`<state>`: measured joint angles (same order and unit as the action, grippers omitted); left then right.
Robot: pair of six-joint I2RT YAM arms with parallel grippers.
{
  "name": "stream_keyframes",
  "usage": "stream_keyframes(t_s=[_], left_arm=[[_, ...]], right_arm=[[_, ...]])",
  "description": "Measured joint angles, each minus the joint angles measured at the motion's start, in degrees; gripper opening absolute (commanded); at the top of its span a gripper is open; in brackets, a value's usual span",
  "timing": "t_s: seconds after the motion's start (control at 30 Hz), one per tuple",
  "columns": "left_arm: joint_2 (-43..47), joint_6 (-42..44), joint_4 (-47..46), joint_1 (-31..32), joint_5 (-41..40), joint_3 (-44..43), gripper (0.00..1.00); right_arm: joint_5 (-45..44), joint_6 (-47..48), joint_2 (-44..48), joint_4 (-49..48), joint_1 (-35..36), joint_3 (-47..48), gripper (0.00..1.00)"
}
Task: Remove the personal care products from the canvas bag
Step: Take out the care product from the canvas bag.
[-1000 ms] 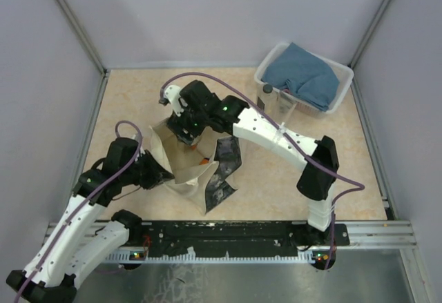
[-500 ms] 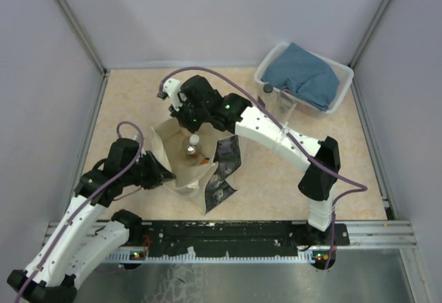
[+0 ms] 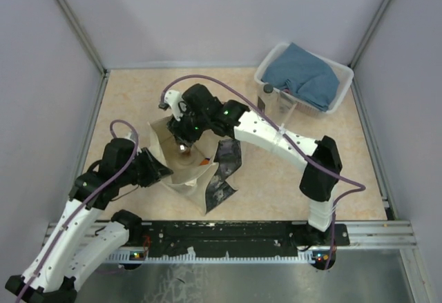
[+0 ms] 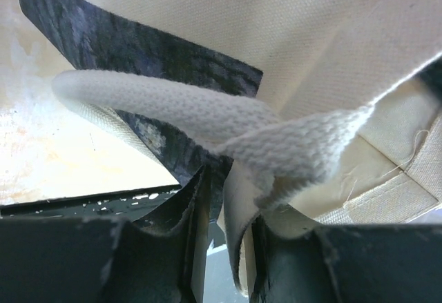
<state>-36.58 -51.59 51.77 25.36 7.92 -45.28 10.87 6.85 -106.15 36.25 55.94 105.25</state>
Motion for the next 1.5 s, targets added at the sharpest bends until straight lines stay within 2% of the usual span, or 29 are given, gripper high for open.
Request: stream_keyframes(t_s=[0.1,0.3,0.37,0.57,0.87,1.03,1.3,1.5], left_arm=[[0.0,0.0,0.0,0.0,0.0,0.0,0.3],[-0.5,0.0,-0.3,0.0,0.0,0.1,0.31],[-0.9,0.0,-0.4,0.0,0.1,0.4,0.31],[-2.1,0.0,-1.7,0.0,0.8,0.9,0.31],[-1.5,0.0,-1.6,0.0,0.5,0.9,0.32],[0.0,-0.2,-1.0,0.0,-0.8,0.9,0.34],[-0.3,-0.4,-1.3,0.0,-1.1,1.0,0.35],[-2.3,-0.4,-1.7,0.0,-0.3,1.0,0.36]], right_arm=[[2.2,-0.6,0.5,-1.9,0.0,-5.5,0.66],[4.9,-1.6,1.7,-5.1,0.0,-16.4,0.75],[5.1,-2.1,3.2,-8.1,0.0,-19.4,0.78],[5.1,-2.6,4.9,-19.2,0.0,-26.9,0.97],[5.6,-3.7,-1.1,-31.4,0.0,-25.6,0.99],[5.6,-5.6,0.2,-36.2,0.0,-29.9,0.99],[2.8,-7.4,8.5,-31.5,0.9,-36.4,0.99],[1.8,-8.5,8.8,-28.9,1.0,-36.7,0.99]])
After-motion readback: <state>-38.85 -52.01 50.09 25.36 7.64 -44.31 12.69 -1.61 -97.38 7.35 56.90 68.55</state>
